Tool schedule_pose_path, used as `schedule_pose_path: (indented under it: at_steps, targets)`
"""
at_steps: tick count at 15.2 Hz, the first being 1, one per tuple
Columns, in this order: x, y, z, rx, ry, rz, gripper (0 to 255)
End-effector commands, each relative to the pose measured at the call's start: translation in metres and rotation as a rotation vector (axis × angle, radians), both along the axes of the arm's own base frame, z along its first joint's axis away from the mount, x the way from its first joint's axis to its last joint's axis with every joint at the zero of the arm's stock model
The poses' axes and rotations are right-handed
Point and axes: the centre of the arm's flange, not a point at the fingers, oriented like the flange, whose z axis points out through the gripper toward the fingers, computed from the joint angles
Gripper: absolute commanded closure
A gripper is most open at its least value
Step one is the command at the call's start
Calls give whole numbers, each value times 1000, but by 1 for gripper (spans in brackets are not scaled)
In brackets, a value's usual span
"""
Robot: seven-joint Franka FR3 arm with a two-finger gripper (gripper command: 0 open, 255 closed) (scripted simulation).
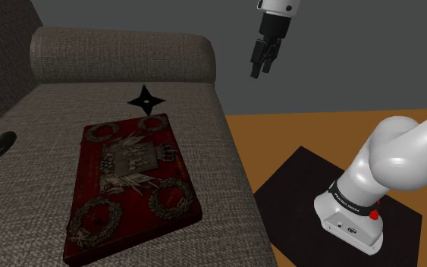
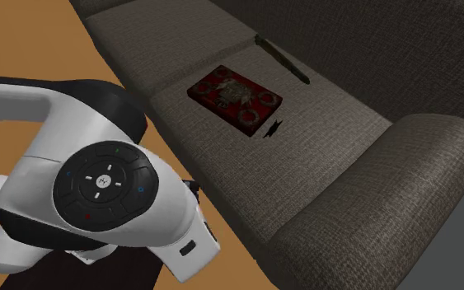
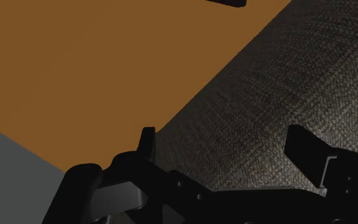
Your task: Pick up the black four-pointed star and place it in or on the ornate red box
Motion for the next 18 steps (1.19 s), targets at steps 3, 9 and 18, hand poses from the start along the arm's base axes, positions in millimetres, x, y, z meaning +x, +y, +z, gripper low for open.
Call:
schedule_pose_path:
  at_steps: [3,9,18]
  targets:
    - [30,44,1,-5,-32,130,0]
    - [68,113,5,-14,-78,320,0]
    - [97,226,12,-28,-147,607,0]
